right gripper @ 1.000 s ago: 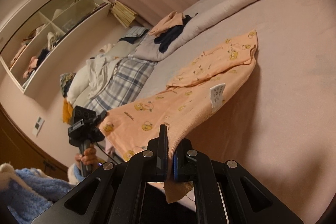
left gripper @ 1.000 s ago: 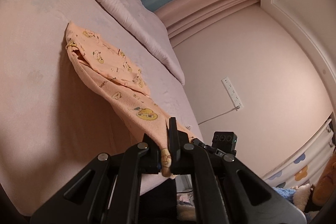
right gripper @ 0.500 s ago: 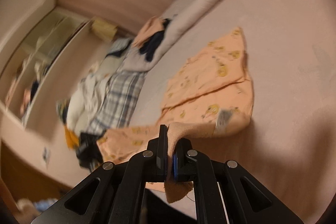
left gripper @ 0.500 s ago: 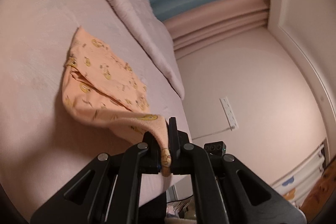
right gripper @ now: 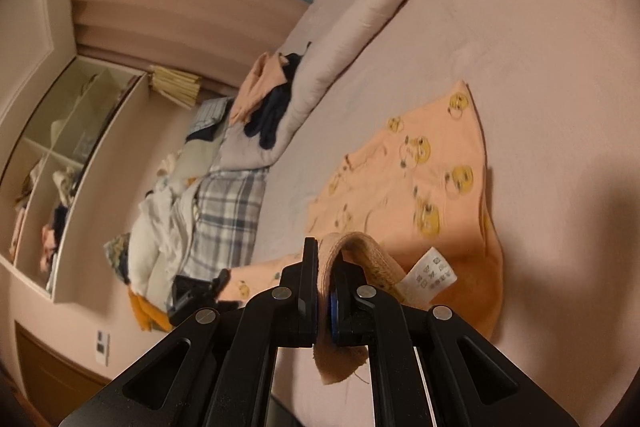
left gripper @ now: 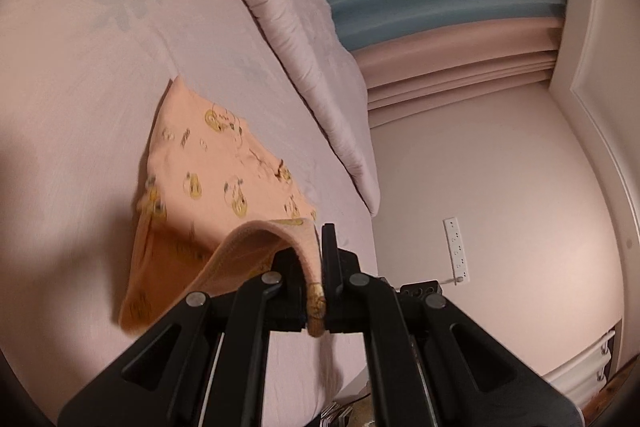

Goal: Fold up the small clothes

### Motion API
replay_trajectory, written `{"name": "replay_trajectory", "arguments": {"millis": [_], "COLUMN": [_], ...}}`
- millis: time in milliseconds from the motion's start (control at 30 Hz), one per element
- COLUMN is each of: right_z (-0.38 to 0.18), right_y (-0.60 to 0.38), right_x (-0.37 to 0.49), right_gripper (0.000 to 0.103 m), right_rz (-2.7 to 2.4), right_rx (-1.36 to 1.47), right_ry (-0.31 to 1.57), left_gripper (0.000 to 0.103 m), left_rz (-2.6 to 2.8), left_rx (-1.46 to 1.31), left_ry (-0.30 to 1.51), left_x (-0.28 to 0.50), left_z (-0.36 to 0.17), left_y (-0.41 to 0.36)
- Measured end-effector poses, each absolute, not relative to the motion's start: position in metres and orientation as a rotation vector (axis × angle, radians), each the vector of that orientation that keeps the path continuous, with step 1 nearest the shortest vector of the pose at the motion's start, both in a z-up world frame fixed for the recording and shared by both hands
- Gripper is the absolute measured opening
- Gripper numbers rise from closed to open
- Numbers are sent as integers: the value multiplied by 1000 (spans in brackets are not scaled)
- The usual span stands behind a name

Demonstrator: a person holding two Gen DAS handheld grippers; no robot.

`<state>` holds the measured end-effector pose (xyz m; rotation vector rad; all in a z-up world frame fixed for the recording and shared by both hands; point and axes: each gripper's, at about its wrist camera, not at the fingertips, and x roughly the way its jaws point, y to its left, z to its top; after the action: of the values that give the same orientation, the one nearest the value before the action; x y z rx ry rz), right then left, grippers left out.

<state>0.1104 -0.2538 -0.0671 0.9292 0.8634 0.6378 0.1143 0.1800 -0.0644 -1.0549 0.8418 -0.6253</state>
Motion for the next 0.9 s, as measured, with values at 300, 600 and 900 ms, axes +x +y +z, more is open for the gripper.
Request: {"name": "replay_trajectory", "arguments": {"millis": [300,600,900], "right_z": [-92,-135,-128], "right_y": [-259,-261,-263], "right_x": [184,213,199], "right_gripper": [7,16,40], "right_rz": [552,367,496], "right_rx": [1020,1021,1067], "right_ry": [951,1163,1181], "left_gripper": [2,20,40], "left_rz": [-519,-378,-444], "left_rx": [-1124,-1203,-1187], "left_ry": [958,1180,1188], "left_x": [199,246,242], "left_z": [-93,-149,-139], "left_y": [188,174,179]}}
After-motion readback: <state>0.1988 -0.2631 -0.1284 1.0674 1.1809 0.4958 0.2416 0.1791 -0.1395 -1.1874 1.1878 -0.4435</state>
